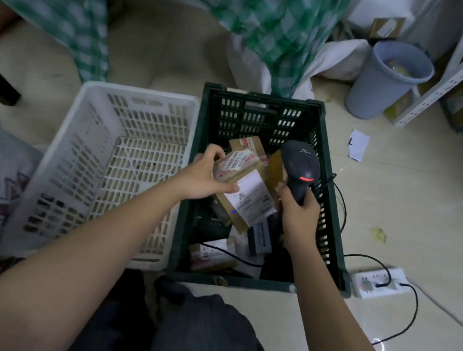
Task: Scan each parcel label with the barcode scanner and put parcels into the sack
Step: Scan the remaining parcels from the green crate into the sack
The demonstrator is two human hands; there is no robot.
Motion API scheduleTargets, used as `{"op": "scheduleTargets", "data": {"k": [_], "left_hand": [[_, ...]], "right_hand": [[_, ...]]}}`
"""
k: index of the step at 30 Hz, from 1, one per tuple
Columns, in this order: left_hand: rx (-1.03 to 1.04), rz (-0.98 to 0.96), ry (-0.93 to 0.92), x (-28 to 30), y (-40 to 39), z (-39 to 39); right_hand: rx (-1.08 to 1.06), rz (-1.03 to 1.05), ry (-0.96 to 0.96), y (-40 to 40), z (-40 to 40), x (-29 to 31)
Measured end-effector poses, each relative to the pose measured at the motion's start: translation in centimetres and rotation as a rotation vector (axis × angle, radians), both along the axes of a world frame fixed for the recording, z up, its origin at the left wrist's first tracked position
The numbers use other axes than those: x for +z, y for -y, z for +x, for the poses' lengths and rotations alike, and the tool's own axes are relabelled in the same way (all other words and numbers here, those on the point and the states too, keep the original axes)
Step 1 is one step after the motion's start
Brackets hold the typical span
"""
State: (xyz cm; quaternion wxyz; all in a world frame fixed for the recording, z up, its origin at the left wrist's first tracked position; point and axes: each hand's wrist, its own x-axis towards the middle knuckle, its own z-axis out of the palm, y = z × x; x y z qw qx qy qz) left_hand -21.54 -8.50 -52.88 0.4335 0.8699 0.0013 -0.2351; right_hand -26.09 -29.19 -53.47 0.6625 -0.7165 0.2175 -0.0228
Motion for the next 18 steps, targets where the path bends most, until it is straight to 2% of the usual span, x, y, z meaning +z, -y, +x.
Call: {"op": "scheduleTargets", "data": {"k": [4,8,12,15,18], "left_hand": [[0.322,-0.213,0.085,3.5,-3.7,-1.4],[0.616,-0.376,0.134,6.0,-6.4,-3.4],[0.813,-0.498,0.088,6.3,-8.9,-5.5],[0.860,-0.543,0.071,6.2,-10.4,-6.4],[0.764,-0.508,0.087,5.5,-12.3,-7.3]], "right_hand": [[0.025,0.022,0.089,-3.4,2.0,3.3],[0.055,0.018,0.099,-8.2,4.1,6.1],[-0.076,0.047,0.118,-12.6,4.7,7.2],[-0.050,0.094,0.084,-14.9,3.9,6.7],[0.088,0.142,0.047,-15.3,3.4,6.1]]}}
